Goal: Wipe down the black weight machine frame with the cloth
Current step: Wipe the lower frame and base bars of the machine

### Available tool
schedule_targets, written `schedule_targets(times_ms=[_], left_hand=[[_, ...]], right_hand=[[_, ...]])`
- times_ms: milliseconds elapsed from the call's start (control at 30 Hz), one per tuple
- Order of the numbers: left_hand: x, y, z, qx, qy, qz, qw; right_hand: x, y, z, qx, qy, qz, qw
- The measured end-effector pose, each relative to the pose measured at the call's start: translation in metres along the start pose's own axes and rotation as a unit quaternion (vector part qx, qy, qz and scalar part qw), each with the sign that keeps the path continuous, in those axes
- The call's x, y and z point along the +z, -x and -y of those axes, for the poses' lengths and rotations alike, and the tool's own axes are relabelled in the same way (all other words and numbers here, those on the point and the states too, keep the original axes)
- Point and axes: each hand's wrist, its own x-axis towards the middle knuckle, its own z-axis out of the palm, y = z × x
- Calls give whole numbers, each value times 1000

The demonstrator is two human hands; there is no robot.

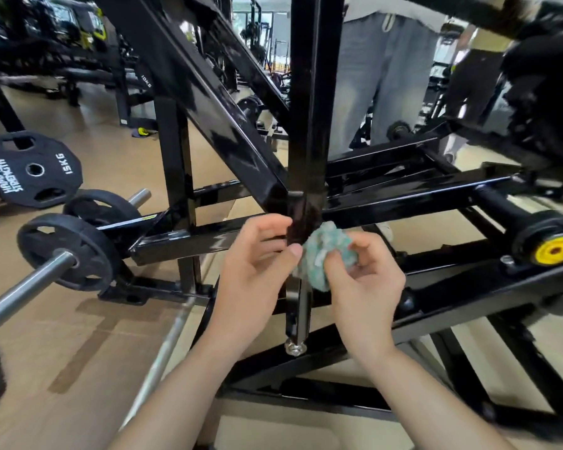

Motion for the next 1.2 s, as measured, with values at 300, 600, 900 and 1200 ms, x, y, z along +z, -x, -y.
schedule_targets(times_ms=[300,600,900,1200], left_hand=[[15,-6,-7,26,-34,-47,998],[19,-4,-5,25,-53,-66,996],[-1,-6,-5,-6,-8,13,1000],[-26,3,-36,-60,33,52,996]], right_hand=[[-17,-14,-5,84,51,95,991],[-29,-21,3,39,140,-29,989],[7,28,14,-68,85,13,994],[31,14,56,-53,103,-35,993]])
